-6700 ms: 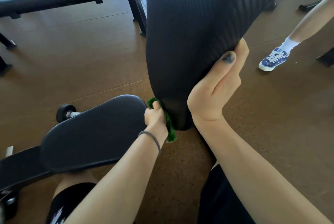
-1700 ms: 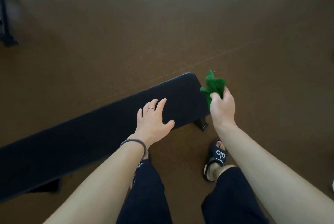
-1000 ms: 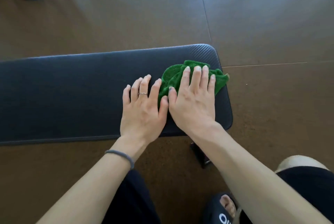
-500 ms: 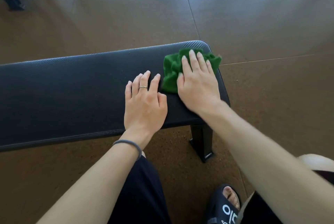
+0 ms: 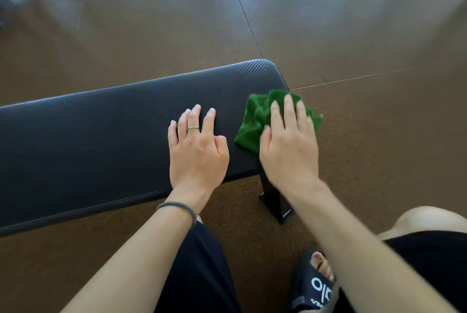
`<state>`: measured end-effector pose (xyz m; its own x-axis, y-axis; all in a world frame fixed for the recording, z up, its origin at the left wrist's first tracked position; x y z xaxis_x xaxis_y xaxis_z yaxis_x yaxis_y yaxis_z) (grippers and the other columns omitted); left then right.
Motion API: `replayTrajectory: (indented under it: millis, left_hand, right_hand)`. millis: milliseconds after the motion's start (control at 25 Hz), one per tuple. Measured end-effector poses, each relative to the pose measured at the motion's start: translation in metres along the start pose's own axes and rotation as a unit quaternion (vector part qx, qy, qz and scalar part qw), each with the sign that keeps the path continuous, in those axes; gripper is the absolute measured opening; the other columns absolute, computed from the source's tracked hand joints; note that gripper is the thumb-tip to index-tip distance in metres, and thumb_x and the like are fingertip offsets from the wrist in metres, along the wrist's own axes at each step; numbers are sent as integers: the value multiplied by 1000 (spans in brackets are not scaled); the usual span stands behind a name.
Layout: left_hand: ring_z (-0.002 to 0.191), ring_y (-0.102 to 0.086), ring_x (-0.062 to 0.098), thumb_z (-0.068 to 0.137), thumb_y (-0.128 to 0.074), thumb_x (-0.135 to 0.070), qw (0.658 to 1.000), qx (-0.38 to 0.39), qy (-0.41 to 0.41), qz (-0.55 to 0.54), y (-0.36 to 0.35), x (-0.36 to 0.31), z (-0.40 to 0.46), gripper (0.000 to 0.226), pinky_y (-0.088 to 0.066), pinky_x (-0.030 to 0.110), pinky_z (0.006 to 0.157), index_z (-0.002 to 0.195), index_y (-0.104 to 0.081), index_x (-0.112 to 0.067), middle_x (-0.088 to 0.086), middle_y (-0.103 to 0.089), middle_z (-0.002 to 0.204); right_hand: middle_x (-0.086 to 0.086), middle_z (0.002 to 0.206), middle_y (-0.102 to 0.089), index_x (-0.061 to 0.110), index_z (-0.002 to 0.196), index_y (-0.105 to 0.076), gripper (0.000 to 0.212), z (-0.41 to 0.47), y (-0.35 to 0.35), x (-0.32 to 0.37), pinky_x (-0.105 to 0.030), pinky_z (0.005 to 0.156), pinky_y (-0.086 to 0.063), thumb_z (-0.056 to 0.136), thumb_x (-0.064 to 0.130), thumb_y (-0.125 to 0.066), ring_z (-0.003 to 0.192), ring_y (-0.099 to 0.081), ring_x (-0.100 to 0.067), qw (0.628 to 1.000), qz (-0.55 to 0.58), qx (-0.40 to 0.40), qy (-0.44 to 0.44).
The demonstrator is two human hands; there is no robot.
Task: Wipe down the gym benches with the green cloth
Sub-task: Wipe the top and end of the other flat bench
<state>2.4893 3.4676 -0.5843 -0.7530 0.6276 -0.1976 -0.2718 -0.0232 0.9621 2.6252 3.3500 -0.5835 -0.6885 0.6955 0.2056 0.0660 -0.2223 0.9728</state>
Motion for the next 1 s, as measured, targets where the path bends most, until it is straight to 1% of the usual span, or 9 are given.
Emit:
replayTrajectory:
  millis: [120,200,320,440,520,640,800,920,1000]
  left_hand:
    - [151,-31,29,95,-21,-33,1000,1,-5,5,-1,0,-3,64,-19,52,126,153,-44,-19,11,-40,160]
    - [151,-31,29,95,-20,-34,1000,2,-7,11,0,-2,-2,65,-19,52,126,154,-44,-19,11,-39,160]
    - [151,-29,29,94,-18,-34,1000,8,-5,9,-1,-2,-1,67,-17,52,127,155,-42,-19,11,-38,161]
    - [151,-30,29,94,-19,-34,1000,4,-6,14,-1,-2,-2,67,-18,52,126,154,-43,-18,11,-38,160]
    - [151,-31,30,94,-18,-35,1000,3,-3,14,-2,-1,-2,67,-18,53,126,154,-43,-18,12,-39,160]
    - [151,-31,31,94,-18,-34,1000,4,-6,20,-1,-4,-1,67,-18,54,126,153,-44,-17,13,-38,160]
    - [151,-29,30,94,-18,-35,1000,11,-7,19,-1,-3,0,67,-18,54,126,154,-43,-18,13,-37,161]
    - [152,-29,30,94,-19,-34,1000,13,-7,19,0,-2,0,67,-18,55,126,154,-42,-17,13,-37,161]
    - [152,-29,30,94,-21,-33,1000,10,-7,25,-1,-2,0,66,-18,55,126,154,-42,-17,14,-37,161]
  right_hand:
    - [-13,169,-25,14,160,-34,57,-28,0,-7,-52,128,-21,107,34,-31,158,-18,-33,999,6,22,24]
    - [-10,169,-27,15,160,-35,57,13,3,-8,-50,126,-27,106,33,-32,157,-21,-31,999,20,29,33]
    - [-5,173,-15,21,164,-25,57,55,3,-8,-46,122,-31,109,35,-31,158,-17,-28,996,65,59,-11]
    - [-11,171,-20,18,162,-30,56,4,7,-14,-48,117,-38,109,36,-35,153,-26,-35,998,53,13,-34]
    - [-14,170,-22,16,161,-33,56,-35,6,-22,-48,113,-44,109,35,-36,152,-29,-37,997,57,21,-41]
    - [-15,169,-23,16,162,-30,56,-3,7,-23,-47,105,-49,110,36,-32,148,-35,-34,998,39,35,-31]
    - [-15,172,-11,16,165,-16,59,76,0,-10,-48,111,-39,111,37,-25,150,-30,-35,994,52,85,-38]
    - [-17,172,-13,13,164,-21,61,20,-1,0,-52,125,-25,109,39,-24,157,-18,-37,999,-2,45,4]
    - [-15,171,-16,12,163,-24,62,-18,-1,5,-52,129,-17,108,40,-20,159,-12,-35,997,-27,54,42]
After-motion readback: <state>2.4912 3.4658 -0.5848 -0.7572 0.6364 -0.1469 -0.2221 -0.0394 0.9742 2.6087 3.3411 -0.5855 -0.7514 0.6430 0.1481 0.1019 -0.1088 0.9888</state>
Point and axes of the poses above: each hand's wrist, its own z-axis towards the middle knuckle, its own y-axis out of the back of the hand, x = y × z, the point moved 6 cm from there along z, towards the middle knuckle
